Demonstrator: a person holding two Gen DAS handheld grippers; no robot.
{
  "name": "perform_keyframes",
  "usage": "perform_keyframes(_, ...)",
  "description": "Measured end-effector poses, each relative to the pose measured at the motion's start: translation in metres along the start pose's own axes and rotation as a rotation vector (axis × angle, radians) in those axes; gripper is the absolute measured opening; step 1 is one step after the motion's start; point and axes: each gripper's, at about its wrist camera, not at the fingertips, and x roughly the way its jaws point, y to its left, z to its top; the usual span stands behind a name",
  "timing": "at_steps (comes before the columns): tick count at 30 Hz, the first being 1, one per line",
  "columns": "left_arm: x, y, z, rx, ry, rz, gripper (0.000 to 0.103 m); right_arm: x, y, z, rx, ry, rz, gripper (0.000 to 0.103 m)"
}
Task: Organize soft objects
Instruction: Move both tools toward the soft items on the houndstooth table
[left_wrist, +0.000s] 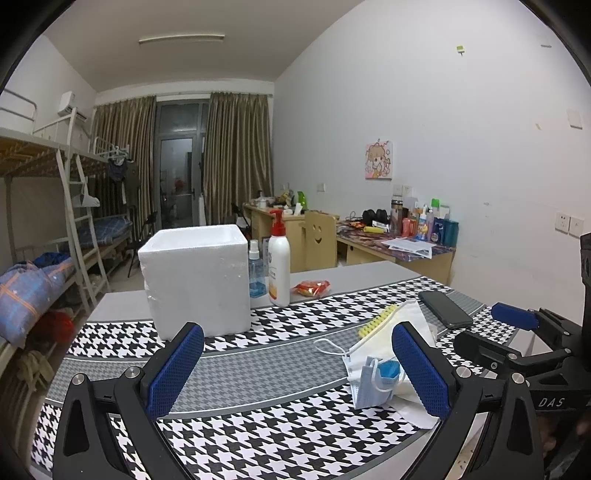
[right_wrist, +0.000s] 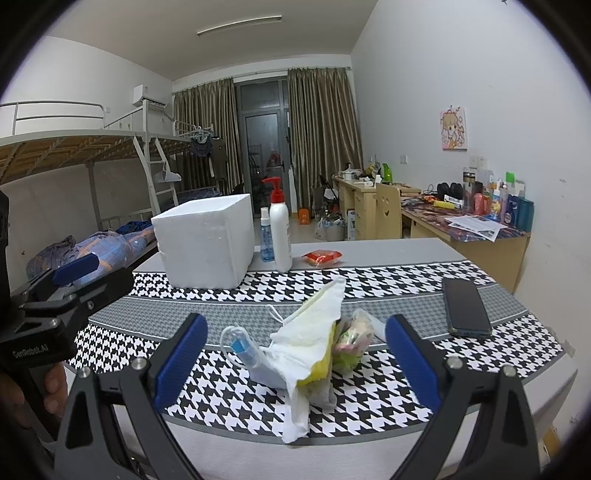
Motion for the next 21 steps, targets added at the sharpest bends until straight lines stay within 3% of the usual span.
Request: perform_keyframes(21, 0.009, -0.007, -0.003, 0.008, 0.033, -0.036, 0.102, 0.006, -0.006, -0.001, 0.016, 0.023, -0.013, 0.099)
